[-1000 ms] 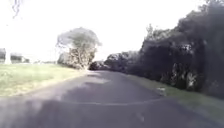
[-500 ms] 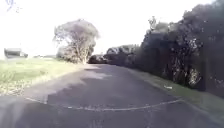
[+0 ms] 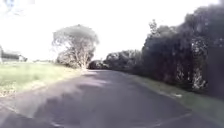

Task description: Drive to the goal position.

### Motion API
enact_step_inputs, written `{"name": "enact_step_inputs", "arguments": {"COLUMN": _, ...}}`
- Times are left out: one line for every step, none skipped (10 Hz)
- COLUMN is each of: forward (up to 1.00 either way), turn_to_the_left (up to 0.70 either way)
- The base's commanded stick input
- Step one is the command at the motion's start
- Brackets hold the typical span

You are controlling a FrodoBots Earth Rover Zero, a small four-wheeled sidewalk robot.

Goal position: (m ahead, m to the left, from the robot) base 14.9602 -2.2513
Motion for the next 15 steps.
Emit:
{"name": "enact_step_inputs", "arguments": {"forward": 1.00, "turn_to_the_left": 0.02}}
{"name": "enact_step_inputs", "arguments": {"forward": 1.00, "turn_to_the_left": 0.00}}
{"name": "enact_step_inputs", "arguments": {"forward": 1.00, "turn_to_the_left": 0.00}}
{"name": "enact_step_inputs", "arguments": {"forward": 1.00, "turn_to_the_left": 0.00}}
{"name": "enact_step_inputs", "arguments": {"forward": 1.00, "turn_to_the_left": 0.00}}
{"name": "enact_step_inputs", "arguments": {"forward": 1.00, "turn_to_the_left": 0.00}}
{"name": "enact_step_inputs", "arguments": {"forward": 1.00, "turn_to_the_left": 0.00}}
{"name": "enact_step_inputs", "arguments": {"forward": 1.00, "turn_to_the_left": 0.00}}
{"name": "enact_step_inputs", "arguments": {"forward": 1.00, "turn_to_the_left": 0.00}}
{"name": "enact_step_inputs", "arguments": {"forward": 1.00, "turn_to_the_left": 0.00}}
{"name": "enact_step_inputs", "arguments": {"forward": 1.00, "turn_to_the_left": 0.00}}
{"name": "enact_step_inputs", "arguments": {"forward": 1.00, "turn_to_the_left": 0.00}}
{"name": "enact_step_inputs", "arguments": {"forward": 1.00, "turn_to_the_left": 0.00}}
{"name": "enact_step_inputs", "arguments": {"forward": 1.00, "turn_to_the_left": 0.00}}
{"name": "enact_step_inputs", "arguments": {"forward": 1.00, "turn_to_the_left": 0.00}}
